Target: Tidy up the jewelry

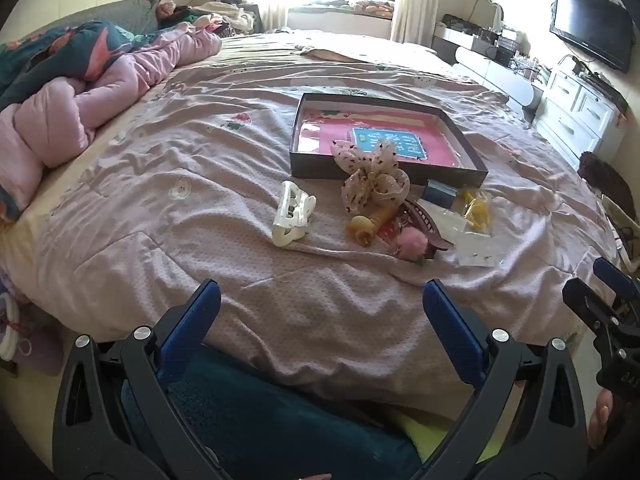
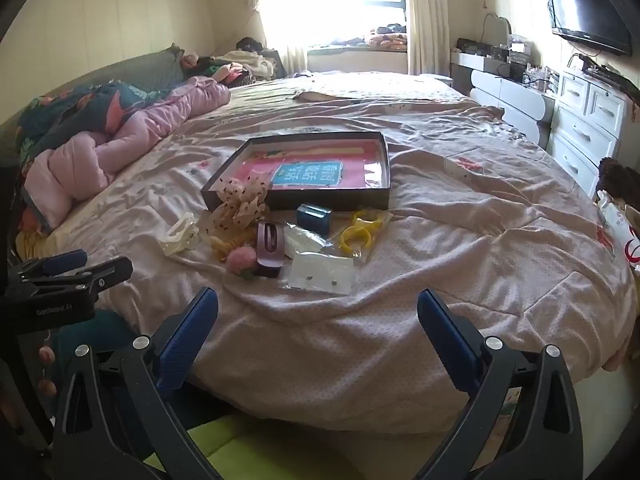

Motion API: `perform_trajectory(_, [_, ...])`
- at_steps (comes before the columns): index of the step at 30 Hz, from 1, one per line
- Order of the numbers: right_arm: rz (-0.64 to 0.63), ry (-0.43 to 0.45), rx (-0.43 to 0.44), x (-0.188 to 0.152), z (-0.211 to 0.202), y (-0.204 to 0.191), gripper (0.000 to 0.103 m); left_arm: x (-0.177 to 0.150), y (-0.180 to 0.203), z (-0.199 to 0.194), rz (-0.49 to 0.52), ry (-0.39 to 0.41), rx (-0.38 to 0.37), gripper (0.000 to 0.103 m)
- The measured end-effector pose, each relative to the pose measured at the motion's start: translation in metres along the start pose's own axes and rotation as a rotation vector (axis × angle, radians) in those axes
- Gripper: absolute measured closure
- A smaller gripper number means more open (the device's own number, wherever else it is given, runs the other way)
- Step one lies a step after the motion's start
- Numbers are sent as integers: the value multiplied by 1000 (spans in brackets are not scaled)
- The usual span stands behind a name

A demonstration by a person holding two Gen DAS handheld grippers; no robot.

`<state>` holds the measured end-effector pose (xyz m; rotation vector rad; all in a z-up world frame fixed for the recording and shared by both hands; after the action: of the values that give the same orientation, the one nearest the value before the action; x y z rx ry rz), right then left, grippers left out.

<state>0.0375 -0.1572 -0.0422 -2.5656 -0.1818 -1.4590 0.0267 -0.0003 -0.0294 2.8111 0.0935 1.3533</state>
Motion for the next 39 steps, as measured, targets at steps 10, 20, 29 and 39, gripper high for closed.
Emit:
perform_trajectory(10, [8,11,5,-3,0,0,6,3,4,-7,0,10,-9,10])
perform_trajectory(20, [4,15,9,3,-6,-2,6,4,6,-11,-8,10,-23,10])
perform_trajectory(29, [0,21,7,0,-6,-5,6,4,4,-11,-10,14,-26,10])
perform_trajectory(39, [0,20,7,0,-6,-5,6,4,4,-11,-11,18,-25,10])
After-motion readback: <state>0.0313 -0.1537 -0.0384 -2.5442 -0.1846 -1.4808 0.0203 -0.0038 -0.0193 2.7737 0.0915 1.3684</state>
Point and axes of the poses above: each gripper's, at about its wrist camera, not at the fingertips, and z roughly the way its jaws point, y to its right, x to its top, the point moved 4 cm from there along z, roughly the way its jaws point, and after that the axes turned 9 degrees about y, right-handed, at the moved point
